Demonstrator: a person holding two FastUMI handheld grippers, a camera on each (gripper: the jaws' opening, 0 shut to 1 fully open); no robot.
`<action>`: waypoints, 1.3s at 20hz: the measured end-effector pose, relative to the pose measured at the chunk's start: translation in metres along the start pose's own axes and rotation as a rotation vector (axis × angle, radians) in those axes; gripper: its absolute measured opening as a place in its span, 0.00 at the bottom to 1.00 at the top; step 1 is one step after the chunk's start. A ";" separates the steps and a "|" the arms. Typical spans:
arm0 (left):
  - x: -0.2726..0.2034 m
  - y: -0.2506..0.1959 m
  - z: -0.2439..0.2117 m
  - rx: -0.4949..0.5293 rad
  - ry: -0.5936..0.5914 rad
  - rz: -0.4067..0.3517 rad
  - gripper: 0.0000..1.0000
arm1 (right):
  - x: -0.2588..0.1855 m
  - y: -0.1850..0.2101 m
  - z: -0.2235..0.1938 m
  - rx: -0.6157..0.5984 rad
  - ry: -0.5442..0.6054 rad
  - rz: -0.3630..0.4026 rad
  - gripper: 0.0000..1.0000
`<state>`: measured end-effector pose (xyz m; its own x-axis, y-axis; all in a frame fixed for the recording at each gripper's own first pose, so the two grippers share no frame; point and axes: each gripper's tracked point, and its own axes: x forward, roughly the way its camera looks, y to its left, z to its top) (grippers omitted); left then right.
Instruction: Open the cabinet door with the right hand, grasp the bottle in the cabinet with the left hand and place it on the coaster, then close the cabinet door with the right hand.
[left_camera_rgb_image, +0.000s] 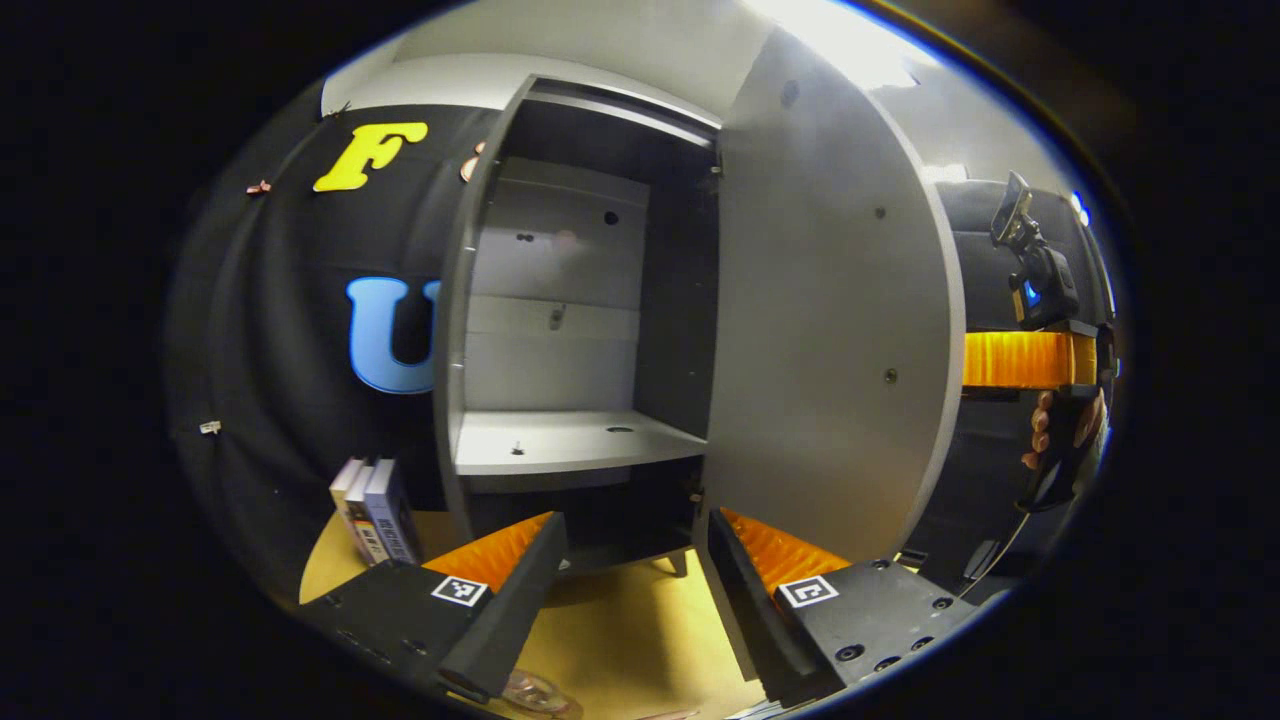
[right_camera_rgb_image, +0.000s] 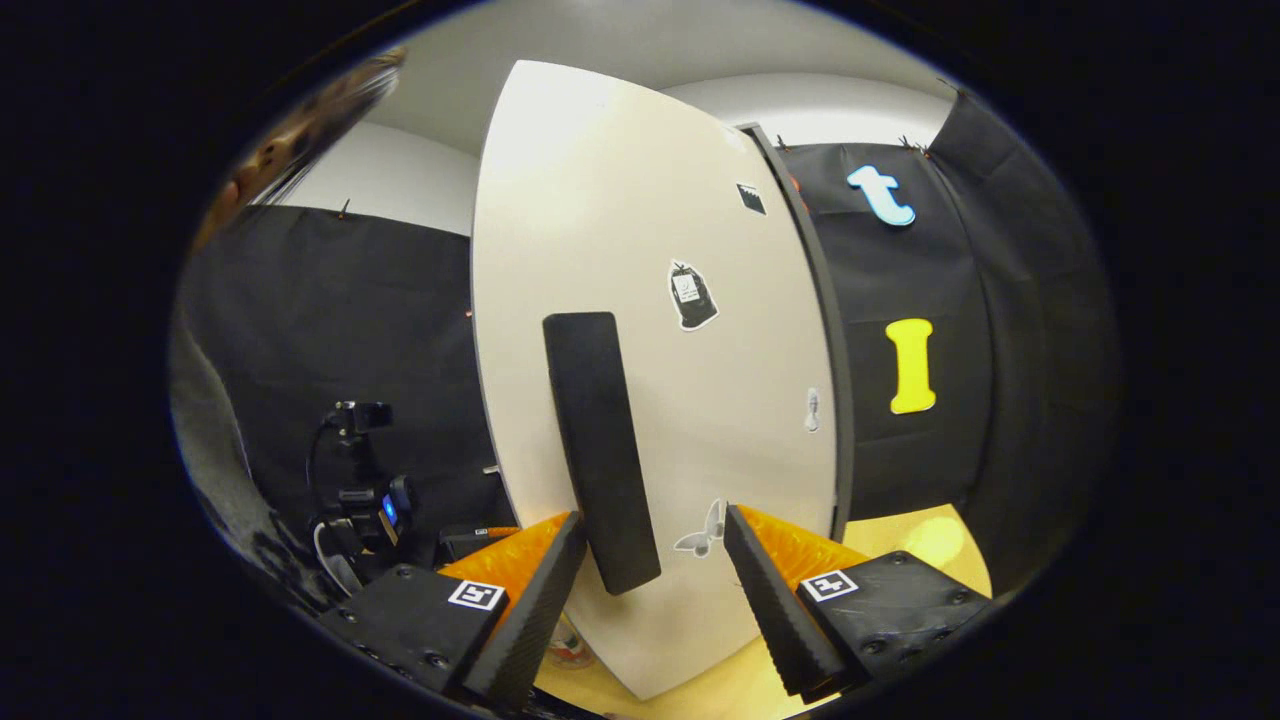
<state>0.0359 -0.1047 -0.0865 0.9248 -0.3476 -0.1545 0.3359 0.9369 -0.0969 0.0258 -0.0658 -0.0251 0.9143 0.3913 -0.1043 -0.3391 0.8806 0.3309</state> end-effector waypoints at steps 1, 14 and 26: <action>-0.004 0.009 0.002 0.007 -0.004 0.030 0.90 | 0.009 0.005 -0.002 0.012 -0.007 0.010 0.92; -0.037 0.069 0.002 -0.018 -0.003 0.277 0.90 | 0.057 0.019 -0.013 -0.078 0.045 0.152 0.92; 0.004 0.029 0.009 -0.041 -0.029 0.174 0.90 | 0.072 -0.062 -0.014 -0.206 -0.108 -0.222 0.94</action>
<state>0.0512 -0.0790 -0.0807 0.9732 -0.1787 -0.1444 0.1634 0.9802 -0.1115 0.1098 -0.0885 -0.0661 0.9855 0.1626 -0.0493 -0.1563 0.9812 0.1135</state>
